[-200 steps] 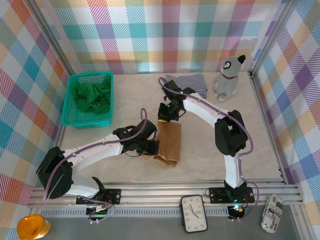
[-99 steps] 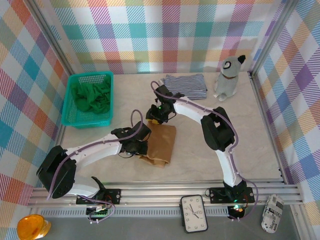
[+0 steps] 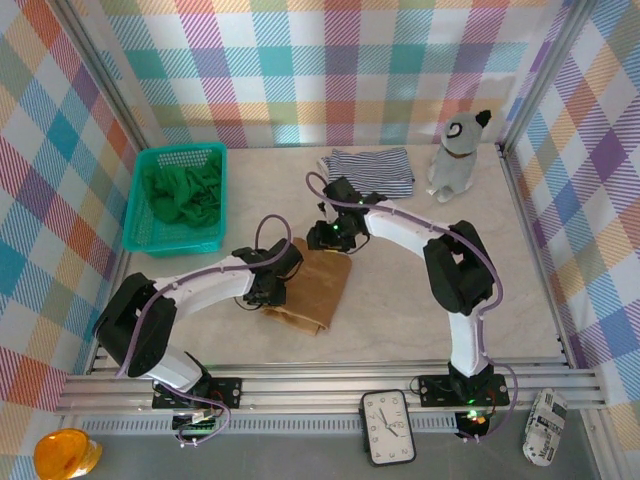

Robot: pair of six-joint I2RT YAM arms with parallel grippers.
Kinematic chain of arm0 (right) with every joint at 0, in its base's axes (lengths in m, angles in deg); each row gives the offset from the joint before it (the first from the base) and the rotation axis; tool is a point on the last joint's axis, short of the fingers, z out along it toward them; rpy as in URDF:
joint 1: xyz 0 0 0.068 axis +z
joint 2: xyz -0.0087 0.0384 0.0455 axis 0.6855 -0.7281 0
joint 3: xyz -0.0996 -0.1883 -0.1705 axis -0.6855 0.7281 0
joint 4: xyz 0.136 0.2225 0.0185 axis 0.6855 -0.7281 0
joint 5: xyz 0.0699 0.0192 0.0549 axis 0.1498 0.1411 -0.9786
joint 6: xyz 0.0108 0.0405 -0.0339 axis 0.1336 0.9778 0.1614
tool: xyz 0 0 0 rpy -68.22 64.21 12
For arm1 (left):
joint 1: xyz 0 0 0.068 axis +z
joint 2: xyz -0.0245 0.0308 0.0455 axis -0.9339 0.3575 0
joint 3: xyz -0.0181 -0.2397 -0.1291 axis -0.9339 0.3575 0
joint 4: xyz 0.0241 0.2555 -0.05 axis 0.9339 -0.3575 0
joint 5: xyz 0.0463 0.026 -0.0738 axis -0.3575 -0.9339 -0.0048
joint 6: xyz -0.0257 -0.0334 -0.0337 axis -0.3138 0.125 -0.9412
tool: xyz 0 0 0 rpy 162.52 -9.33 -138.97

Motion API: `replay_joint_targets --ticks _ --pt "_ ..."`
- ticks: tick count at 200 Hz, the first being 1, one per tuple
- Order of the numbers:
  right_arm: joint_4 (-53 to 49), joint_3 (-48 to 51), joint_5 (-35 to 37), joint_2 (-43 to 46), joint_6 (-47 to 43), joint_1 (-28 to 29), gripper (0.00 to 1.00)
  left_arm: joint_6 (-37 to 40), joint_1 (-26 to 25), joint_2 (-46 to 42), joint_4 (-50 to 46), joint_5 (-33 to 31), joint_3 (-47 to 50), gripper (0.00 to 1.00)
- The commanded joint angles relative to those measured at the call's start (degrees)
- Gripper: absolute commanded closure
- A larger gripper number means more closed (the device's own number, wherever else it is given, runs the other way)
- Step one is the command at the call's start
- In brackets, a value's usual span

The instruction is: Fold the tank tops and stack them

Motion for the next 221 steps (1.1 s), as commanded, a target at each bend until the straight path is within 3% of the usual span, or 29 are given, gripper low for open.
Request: replay_joint_targets --ticks 1,64,95,116,131,148,190,221 --pt "-0.7 3.6 0.4 0.2 -5.8 -0.5 0.55 1.7 1.5 3.0 0.9 1.4 -1.4 0.67" --pt "1.5 19.7 -3.5 7.7 -1.4 0.4 0.62 9.9 6.8 8.7 -1.6 -1.2 -7.2 0.73" --pt "2.3 26.2 -3.8 16.7 3.9 1.7 0.6 16.5 7.6 13.1 -4.1 -0.6 -14.8 0.69" --pt "0.0 26.5 1.3 21.3 2.9 1.8 0.53 18.1 7.6 15.6 -8.2 0.1 -21.1 0.65" --pt "-1.1 26.7 6.4 23.1 0.5 1.4 0.47 17.0 7.6 15.3 -10.4 2.1 -23.3 0.62" --pt "-0.9 27.6 10.7 24.2 -1.5 1.1 0.32 13.9 7.6 12.4 -12.4 5.2 -23.0 0.59" --pt "5.5 26.8 8.3 21.5 -5.8 1.1 0.29 1.7 7.5 -0.4 -5.7 18.0 -9.7 0.51" --pt "6.3 23.2 7.8 16.1 -7.9 1.1 0.28 -2.4 7.2 -5.8 -0.1 19.6 -1.2 0.5"
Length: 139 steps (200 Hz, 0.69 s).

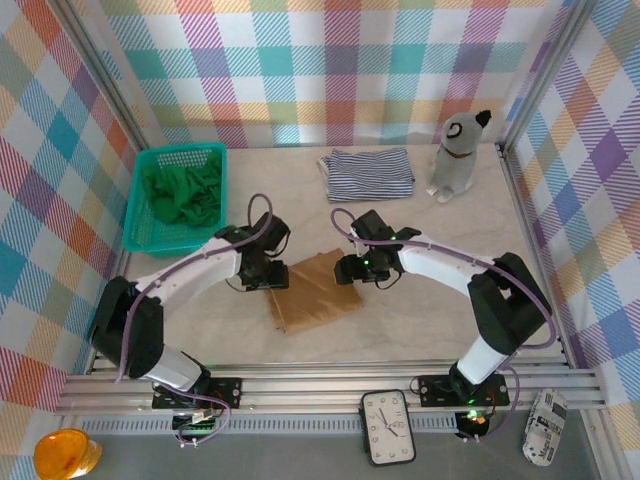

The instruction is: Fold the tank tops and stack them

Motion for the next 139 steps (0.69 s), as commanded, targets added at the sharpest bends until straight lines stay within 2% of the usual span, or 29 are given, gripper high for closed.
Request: replay_joint_targets --ticks 1,15,59,94,112,139 --pt "2.5 -3.3 -0.4 -4.2 -3.3 0.0 0.28 -6.1 0.0 -3.1 5.9 5.0 6.0 0.5" --pt "3.9 -3.9 -2.0 -6.5 -3.0 0.0 0.28 -7.6 0.0 -3.9 11.3 7.1 9.3 0.5" --pt "5.1 -4.9 -5.1 -10.5 -2.8 0.0 0.28 -7.5 0.1 -0.9 15.3 6.7 13.5 0.49" --pt "6.0 -3.9 -9.1 -11.7 -2.2 0.1 0.31 -10.8 0.2 -0.9 26.4 10.1 17.6 0.51" --pt "6.6 -3.0 -10.1 -11.9 -1.9 0.1 0.32 -11.2 0.2 0.1 28.8 10.9 17.9 0.58" --pt "6.8 -1.6 -10.5 -12.0 -1.6 0.5 0.36 -11.1 0.3 -1.2 29.9 11.9 16.9 0.8"
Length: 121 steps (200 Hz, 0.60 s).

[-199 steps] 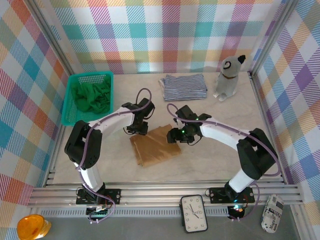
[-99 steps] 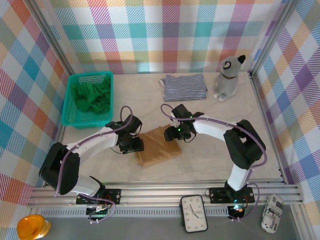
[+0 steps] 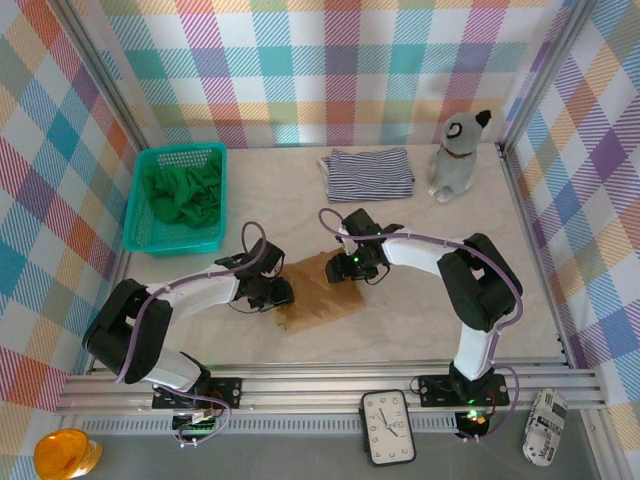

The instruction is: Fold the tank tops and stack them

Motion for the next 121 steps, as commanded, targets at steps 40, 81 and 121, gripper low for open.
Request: replay_joint_targets --ticks 40,81,121 --pt "1.5 5.0 -3.9 1.2 1.4 1.3 0.42 1.3 0.8 -1.5 2.3 2.4 -1.6 1.0" --pt "1.2 6.2 -2.1 1.7 1.6 1.5 0.47 0.0 1.0 0.4 3.9 3.2 -0.7 0.75" --pt "1.9 6.2 -2.8 0.7 2.5 2.4 0.61 -1.9 0.8 3.2 9.7 5.4 -1.0 0.62"
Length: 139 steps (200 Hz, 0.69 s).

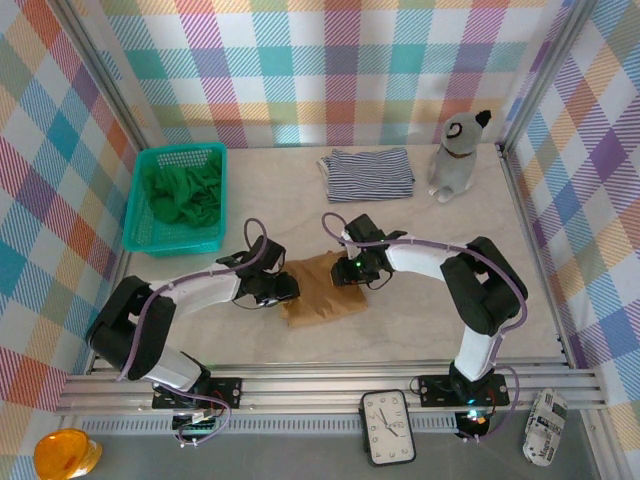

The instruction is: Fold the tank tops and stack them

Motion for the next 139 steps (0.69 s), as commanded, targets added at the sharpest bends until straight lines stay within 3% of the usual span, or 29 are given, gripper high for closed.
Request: replay_joint_targets --ticks 1,23,62,90,117,139 --pt "-2.3 1.7 -3.4 -1.5 1.1 1.7 0.61 -1.5 0.4 1.5 4.5 2.3 -0.8 0.62" --pt "-1.5 2.1 -4.2 -1.8 1.8 1.7 0.63 -2.2 0.2 1.9 6.5 2.7 -1.4 0.58" --pt "-2.1 1.6 -4.3 -1.7 1.8 1.7 0.7 2.4 -1.8 9.4 -2.9 0.4 -6.6 0.62" --pt "-2.7 1.6 -3.5 -0.2 1.8 1.7 0.76 4.4 -2.6 14.0 -6.3 0.0 -9.9 0.79" --pt "-3.3 2.6 -2.7 2.4 2.0 0.1 0.9 5.0 -2.5 14.5 -5.7 1.2 -11.3 0.95" --pt "-3.8 2.7 -3.6 4.3 1.2 -3.3 0.96 7.1 -2.0 14.0 -9.0 0.3 -14.9 1.0"
